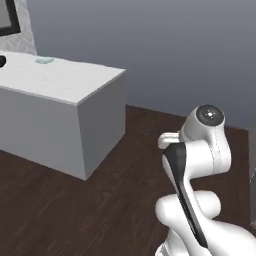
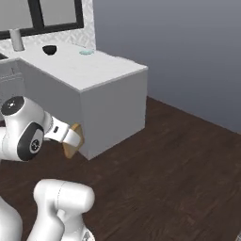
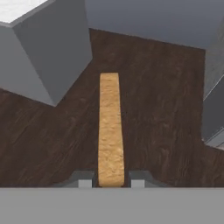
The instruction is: Start the toaster. Once the lever pops up, take the bread to the plate on the dining counter.
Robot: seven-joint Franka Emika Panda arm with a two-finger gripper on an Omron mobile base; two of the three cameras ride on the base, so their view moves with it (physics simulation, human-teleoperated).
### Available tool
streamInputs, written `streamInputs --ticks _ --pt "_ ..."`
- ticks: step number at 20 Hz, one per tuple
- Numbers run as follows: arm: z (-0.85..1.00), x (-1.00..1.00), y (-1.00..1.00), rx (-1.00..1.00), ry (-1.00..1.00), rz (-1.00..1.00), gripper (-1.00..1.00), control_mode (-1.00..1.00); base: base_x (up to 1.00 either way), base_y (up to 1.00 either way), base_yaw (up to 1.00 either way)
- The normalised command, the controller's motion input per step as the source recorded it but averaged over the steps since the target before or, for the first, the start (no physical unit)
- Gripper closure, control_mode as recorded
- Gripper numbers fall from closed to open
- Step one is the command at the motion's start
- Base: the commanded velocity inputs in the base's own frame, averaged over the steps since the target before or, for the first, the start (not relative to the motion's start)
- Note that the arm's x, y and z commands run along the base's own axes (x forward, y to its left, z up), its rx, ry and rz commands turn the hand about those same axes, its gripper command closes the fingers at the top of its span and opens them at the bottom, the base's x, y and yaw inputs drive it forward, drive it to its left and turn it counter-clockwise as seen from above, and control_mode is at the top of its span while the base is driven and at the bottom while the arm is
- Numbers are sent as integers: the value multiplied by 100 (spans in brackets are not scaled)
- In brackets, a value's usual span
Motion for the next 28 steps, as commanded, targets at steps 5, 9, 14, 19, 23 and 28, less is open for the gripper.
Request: streamInputs --ticks 5,9,14,19,23,28 --pt "0 0 0 0 0 0 100 100 100 0 -43" --pt "0 0 0 0 0 0 100 100 100 0 -42" --pt "0 0 0 0 0 0 100 100 100 7 -38" --pt "0 0 0 0 0 0 100 100 100 23 -36" --pt "0 0 0 0 0 0 100 100 100 61 -32" --pt "0 0 0 0 0 0 100 100 100 49 -6"
